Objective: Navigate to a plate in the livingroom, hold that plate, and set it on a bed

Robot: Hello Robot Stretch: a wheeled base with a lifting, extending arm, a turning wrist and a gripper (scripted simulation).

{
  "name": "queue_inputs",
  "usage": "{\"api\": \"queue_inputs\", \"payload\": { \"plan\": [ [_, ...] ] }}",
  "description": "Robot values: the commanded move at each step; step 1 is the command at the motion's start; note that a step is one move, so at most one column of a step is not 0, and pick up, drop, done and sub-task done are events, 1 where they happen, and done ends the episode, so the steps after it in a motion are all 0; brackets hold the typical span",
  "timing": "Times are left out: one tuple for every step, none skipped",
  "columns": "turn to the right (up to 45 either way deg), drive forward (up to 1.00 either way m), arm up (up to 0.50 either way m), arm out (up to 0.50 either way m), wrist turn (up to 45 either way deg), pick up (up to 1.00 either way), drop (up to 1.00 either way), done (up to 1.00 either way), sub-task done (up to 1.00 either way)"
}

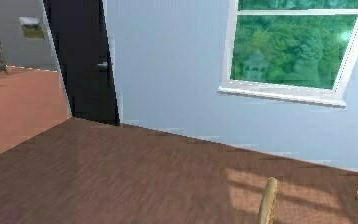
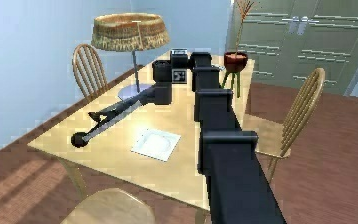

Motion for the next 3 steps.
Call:
{"api": "queue_inputs", "payload": {
  "plan": [
    [0.0,0.0,0.0,0.0,45.0,0.0,0.0,0.0,0.0],
    [0.0,0.0,0.0,0.0,33.0,0.0,0.0,0.0,0.0],
    [0.0,0.0,-0.3,0.0,0.0,0.0,0.0,0.0,0.0]
  ]
}}
